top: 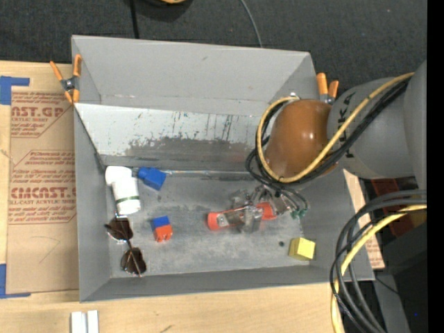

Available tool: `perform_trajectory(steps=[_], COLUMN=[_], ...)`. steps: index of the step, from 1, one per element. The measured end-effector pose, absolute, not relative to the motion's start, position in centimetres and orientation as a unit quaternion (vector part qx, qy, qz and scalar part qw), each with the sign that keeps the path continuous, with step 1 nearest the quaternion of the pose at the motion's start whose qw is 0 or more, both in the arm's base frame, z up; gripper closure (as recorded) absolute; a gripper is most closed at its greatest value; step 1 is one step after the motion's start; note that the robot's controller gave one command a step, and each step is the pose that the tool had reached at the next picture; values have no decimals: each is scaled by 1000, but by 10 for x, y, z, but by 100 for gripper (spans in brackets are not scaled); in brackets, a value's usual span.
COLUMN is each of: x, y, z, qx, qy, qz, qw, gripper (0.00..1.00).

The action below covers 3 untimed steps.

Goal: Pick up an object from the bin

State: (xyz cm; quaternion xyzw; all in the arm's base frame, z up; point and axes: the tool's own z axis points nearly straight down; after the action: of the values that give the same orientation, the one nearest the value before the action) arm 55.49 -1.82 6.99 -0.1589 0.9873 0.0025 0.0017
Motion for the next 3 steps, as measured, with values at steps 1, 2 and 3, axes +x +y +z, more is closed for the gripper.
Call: perform_trajectory(steps=[1, 2, 3], x=[555, 558, 555], y=[-18, -20, -20], z=[70, 102, 125], qx=[-159, -161, -153], qy=[987, 987, 988], qz=[3, 3, 3], qw=[2, 0, 3], gripper=[100, 100, 100])
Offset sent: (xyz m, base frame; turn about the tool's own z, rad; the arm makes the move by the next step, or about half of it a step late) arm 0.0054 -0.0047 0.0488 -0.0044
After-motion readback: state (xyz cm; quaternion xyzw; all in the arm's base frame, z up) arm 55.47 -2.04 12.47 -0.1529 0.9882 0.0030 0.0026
